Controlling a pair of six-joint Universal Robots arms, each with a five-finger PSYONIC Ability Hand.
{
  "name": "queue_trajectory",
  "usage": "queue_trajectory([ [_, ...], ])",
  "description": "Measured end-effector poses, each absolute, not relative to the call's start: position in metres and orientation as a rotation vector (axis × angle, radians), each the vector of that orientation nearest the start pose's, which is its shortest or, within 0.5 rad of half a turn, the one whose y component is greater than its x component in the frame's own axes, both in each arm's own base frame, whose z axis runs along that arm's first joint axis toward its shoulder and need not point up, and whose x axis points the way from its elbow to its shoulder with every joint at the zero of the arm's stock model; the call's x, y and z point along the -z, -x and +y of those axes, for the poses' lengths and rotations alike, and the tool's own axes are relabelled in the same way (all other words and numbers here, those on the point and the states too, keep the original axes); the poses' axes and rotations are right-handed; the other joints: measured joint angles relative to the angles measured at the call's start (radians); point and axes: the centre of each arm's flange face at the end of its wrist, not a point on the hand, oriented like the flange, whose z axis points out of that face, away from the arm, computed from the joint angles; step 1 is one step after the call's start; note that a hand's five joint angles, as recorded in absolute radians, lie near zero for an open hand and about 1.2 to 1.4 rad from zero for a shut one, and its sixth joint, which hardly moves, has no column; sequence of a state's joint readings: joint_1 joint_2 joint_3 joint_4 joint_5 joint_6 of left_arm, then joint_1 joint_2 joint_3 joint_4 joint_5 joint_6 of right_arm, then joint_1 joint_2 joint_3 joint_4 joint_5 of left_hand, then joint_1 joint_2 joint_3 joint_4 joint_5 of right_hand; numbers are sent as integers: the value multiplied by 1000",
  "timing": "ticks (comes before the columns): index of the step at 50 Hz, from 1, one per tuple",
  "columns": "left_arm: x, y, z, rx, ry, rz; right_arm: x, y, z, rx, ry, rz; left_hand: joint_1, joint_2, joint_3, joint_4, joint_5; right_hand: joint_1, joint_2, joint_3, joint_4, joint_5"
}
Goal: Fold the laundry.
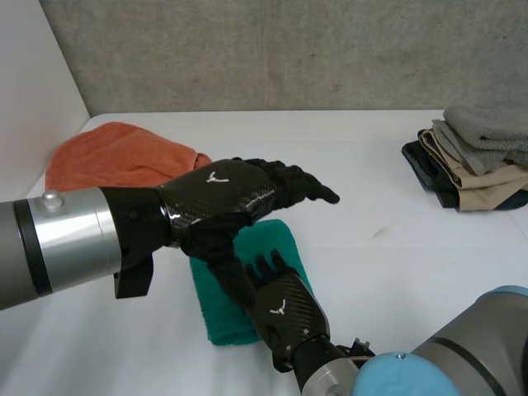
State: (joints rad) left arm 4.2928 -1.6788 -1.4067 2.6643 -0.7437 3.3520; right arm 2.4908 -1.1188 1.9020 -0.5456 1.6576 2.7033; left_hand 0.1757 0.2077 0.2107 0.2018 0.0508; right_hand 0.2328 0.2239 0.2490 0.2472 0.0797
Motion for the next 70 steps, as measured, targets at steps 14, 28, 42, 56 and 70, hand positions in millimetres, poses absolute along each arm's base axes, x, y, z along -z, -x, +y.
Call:
queue_trajectory([
  [14,-293,293,-156,-1225,1142,-1714,-104,-349,-121,1885,1372,1809,0,0,0,0,0,128,117,116,117,124],
  [28,-294,293,-162,-1241,1089,-1714,-100,-360,-140,1912,1352,1811,0,0,0,0,0,260,257,241,246,203],
  [42,-297,288,-168,-1260,1054,-1726,-100,-372,-152,1923,1356,1787,0,0,0,0,0,231,233,214,210,181],
  [56,-298,285,-174,-1270,1007,-1729,-104,-378,-165,1940,1332,1775,0,0,0,0,0,825,944,925,945,889],
  [70,-320,279,-180,-1372,987,-1684,-182,-384,-224,2195,1094,1663,0,0,0,0,0,824,944,937,946,892],
])
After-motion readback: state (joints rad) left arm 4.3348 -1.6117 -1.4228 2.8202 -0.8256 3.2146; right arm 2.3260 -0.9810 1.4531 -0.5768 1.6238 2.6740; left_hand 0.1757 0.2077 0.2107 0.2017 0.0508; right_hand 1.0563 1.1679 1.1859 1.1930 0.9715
